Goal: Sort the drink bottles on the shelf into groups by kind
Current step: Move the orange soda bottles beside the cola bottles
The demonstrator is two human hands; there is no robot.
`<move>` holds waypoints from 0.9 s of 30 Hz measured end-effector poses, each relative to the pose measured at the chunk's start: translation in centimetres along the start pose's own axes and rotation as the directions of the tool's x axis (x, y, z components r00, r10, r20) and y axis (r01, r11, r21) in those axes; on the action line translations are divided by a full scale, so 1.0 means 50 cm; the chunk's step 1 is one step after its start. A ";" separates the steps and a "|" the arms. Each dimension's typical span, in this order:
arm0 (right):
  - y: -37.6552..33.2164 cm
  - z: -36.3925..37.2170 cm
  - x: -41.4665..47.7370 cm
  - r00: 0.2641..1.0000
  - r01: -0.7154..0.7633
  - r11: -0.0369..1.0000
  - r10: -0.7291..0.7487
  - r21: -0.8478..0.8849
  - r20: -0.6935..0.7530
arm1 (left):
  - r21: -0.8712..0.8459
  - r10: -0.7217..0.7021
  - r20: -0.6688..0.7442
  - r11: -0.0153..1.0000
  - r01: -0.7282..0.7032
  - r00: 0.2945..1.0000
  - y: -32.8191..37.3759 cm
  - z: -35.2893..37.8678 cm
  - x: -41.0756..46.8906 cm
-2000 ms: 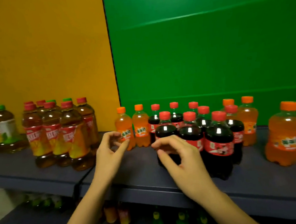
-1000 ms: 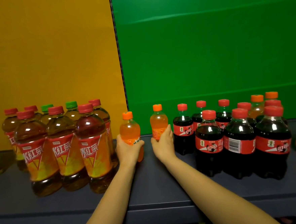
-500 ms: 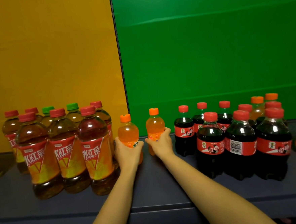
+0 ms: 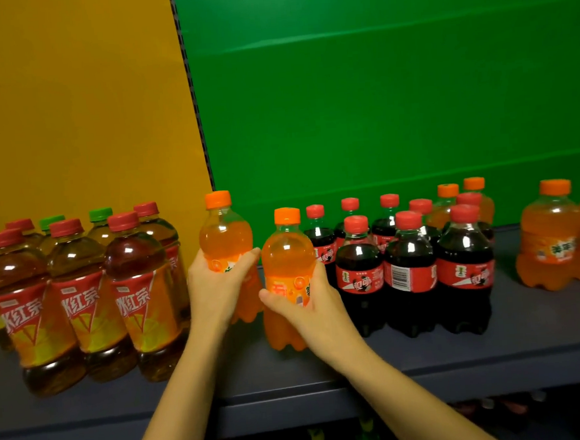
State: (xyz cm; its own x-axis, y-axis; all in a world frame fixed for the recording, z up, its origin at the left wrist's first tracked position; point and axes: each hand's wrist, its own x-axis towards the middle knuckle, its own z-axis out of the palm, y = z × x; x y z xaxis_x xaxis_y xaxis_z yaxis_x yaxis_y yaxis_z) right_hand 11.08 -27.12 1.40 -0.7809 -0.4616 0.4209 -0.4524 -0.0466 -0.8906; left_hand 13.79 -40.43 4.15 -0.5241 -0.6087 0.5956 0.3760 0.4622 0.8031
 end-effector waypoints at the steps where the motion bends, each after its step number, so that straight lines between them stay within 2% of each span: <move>1: -0.007 -0.016 -0.016 1.000 0.011 1.000 -0.012 0.012 0.006 | -0.015 0.007 0.023 1.000 -0.006 1.000 0.018 0.005 -0.013; 5: -0.028 -0.095 -0.074 0.998 0.048 0.998 -0.049 0.027 0.036 | -0.065 0.004 0.127 0.998 0.005 0.992 0.089 0.031 -0.077; 9: -0.038 -0.203 -0.110 0.998 0.059 0.998 -0.060 0.030 0.034 | -0.117 -0.034 0.165 0.992 0.053 0.986 0.162 0.091 -0.140; 16: -0.022 -0.430 -0.150 0.993 0.070 0.998 -0.069 0.005 -0.095 | -0.262 0.016 0.299 0.963 0.066 0.954 0.219 0.298 -0.226; 20: 0.007 -0.561 -0.165 0.982 0.052 0.998 -0.058 -0.041 -0.178 | -0.283 0.026 0.320 0.957 0.070 0.947 0.217 0.431 -0.279; 27: 0.082 -0.727 -0.168 0.959 -0.011 0.993 -0.022 -0.114 -0.282 | -0.220 -0.052 0.293 0.968 0.120 0.955 0.177 0.614 -0.350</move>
State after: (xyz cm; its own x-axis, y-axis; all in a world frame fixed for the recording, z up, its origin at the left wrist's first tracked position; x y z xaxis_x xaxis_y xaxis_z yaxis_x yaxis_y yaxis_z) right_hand 0.13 8.74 0.51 -0.8605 -0.1918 0.4720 -0.4902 0.0596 -0.8695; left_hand 2.85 -5.87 0.42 -0.7439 -0.4162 0.5229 0.4690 0.2325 0.8521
